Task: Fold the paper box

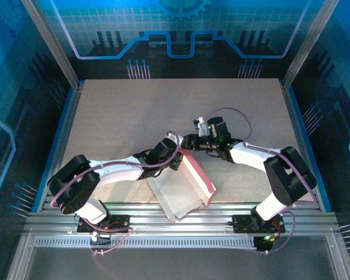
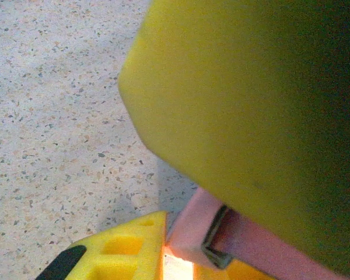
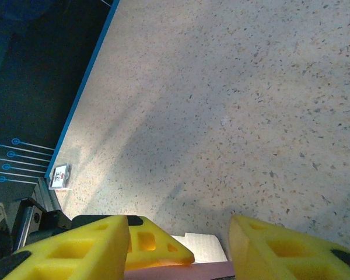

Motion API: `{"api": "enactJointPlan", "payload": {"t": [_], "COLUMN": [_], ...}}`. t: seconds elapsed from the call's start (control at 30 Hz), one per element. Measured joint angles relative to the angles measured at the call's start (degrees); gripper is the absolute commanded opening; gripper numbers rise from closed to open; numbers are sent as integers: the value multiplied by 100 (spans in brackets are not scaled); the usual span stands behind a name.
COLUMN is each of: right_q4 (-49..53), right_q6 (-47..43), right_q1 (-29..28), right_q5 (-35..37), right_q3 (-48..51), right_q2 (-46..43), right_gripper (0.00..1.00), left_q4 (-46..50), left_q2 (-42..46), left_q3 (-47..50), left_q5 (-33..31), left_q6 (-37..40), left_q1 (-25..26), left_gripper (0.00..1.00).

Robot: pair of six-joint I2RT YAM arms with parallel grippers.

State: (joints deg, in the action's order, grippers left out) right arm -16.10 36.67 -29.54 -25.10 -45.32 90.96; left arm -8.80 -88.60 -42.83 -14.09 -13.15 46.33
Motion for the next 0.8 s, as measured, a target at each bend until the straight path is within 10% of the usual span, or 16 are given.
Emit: {"api": "enactJointPlan", "payload": {"t": [0.8], "right_q4": [3187], "right_q6": [-577], "right_q1": [673], "right_q5": [730], "right_q3": [-614], "right_q2": [-2055], "right_gripper": [73], "left_q4": [1187], "left_q2": [68], "left_q3": [-278], "left_q5": [-2046], "left_q6": [-1392], "left_q1": [-144], "left_gripper": [22]}}
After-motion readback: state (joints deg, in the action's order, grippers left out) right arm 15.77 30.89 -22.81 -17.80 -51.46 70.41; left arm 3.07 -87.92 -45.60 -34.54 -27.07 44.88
